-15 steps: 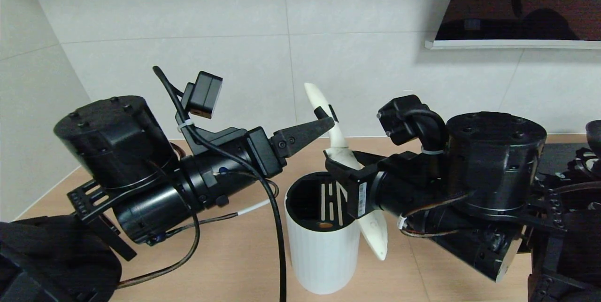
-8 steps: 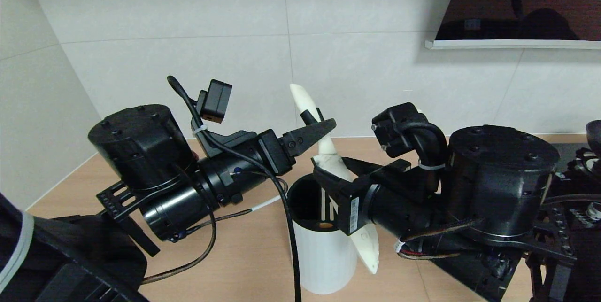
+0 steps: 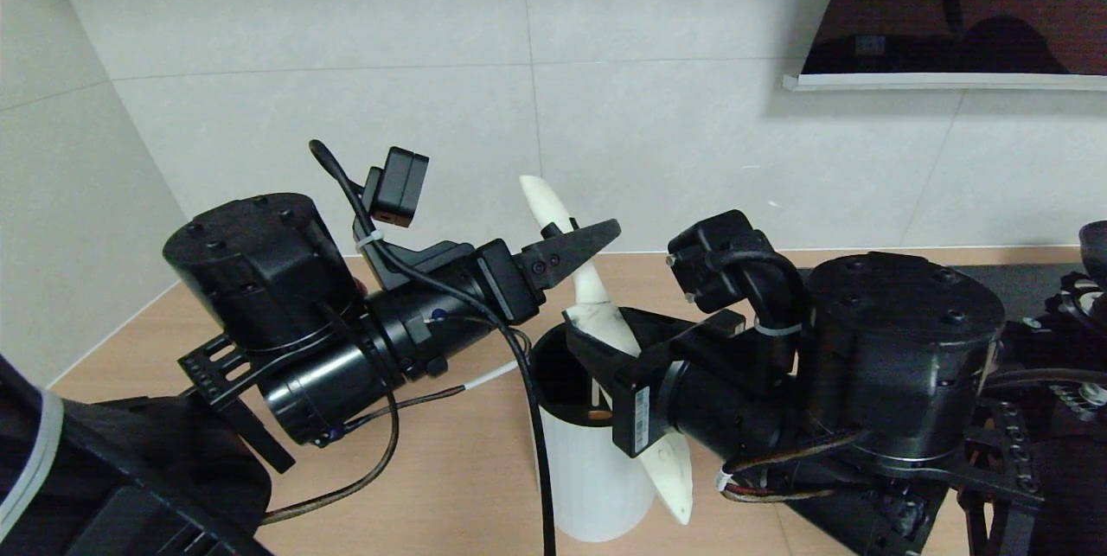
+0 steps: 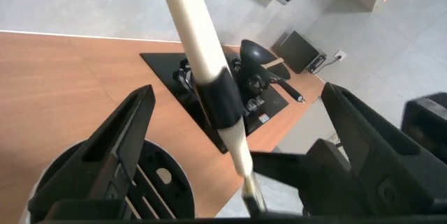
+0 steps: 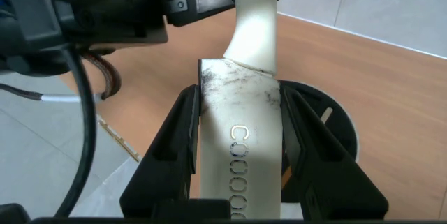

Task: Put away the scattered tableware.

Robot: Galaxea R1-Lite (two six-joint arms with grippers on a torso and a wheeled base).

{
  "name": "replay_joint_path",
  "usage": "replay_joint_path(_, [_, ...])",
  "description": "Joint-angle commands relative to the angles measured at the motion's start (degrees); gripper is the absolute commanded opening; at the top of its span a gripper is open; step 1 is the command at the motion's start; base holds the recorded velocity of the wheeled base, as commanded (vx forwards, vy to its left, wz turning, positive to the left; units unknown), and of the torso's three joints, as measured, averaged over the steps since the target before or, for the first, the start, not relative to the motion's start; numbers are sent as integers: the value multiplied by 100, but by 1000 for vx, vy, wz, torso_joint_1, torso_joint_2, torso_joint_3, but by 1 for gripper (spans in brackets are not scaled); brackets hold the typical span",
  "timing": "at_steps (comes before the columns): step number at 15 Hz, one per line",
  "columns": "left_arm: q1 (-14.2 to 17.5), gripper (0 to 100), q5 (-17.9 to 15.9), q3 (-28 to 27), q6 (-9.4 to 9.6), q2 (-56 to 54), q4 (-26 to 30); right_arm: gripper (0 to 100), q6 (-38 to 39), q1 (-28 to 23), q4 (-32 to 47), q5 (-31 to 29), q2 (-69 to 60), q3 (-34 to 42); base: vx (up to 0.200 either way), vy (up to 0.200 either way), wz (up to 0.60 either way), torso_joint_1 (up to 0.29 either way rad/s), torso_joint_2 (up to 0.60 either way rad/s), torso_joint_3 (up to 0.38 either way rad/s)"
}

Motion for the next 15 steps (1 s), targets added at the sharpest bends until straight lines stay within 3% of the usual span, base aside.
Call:
replay_joint_path(1, [-1,100,5,10,9,17,-2,0,8,68,-3,-3,14,2,0,0,0,0,0,0])
replay_joint_path(5, [-1,100,5,10,9,17,-2,0,-1,94,-3,-3,14,20,0,0,0,0,0,0])
replay_joint_path(6, [-1,0,5,10,9,17,-2,0,-1,103,-3,-3,23,29,0,0,0,0,0,0])
replay_joint_path(15, [-1,0,-3,36,9,-18,-2,0,-1,94,-82,-29,-12,29,0,0,0,0,0,0])
